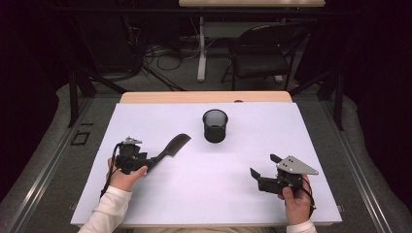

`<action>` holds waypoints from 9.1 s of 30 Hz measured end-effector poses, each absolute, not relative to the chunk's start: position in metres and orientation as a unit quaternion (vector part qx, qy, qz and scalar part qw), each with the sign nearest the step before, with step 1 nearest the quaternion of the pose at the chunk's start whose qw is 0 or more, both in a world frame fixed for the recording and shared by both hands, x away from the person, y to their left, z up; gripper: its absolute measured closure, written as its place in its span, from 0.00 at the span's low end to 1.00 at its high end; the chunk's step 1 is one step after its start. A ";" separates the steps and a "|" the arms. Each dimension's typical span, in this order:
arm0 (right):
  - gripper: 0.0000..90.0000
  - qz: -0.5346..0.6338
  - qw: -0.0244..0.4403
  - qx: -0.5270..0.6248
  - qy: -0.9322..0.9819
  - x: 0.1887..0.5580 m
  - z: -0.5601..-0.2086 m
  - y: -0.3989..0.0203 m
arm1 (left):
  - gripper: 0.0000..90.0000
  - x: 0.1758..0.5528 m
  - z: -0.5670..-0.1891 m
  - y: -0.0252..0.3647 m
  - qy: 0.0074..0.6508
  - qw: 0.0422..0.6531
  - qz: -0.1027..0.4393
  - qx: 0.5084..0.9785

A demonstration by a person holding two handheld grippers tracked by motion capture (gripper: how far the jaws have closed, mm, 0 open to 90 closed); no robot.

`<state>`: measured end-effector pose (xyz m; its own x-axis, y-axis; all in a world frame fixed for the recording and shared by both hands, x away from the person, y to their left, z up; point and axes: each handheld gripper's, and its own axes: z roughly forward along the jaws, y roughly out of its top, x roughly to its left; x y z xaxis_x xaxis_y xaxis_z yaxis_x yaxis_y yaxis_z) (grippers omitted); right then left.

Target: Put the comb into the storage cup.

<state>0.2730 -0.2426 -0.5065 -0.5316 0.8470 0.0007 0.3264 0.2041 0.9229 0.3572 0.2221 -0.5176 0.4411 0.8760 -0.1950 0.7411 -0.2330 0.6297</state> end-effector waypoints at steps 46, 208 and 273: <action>0.15 0.483 0.266 0.401 0.732 0.274 -0.508 -0.242 | 0.00 0.363 -0.519 0.230 0.483 0.332 0.086 0.805; 0.16 0.472 0.244 0.396 0.749 0.277 -0.514 -0.238 | 0.80 0.408 -0.525 0.188 0.437 0.087 0.021 0.895; 0.16 0.472 0.243 0.396 0.749 0.278 -0.515 -0.237 | 0.81 0.407 -0.501 0.203 0.468 0.166 0.031 0.867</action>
<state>0.2782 -0.2373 -0.5148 -0.5679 0.8230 0.0104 0.3650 0.2405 0.8994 0.4073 0.2033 -0.5012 0.5594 0.8226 -0.1015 0.8020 -0.5062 0.3171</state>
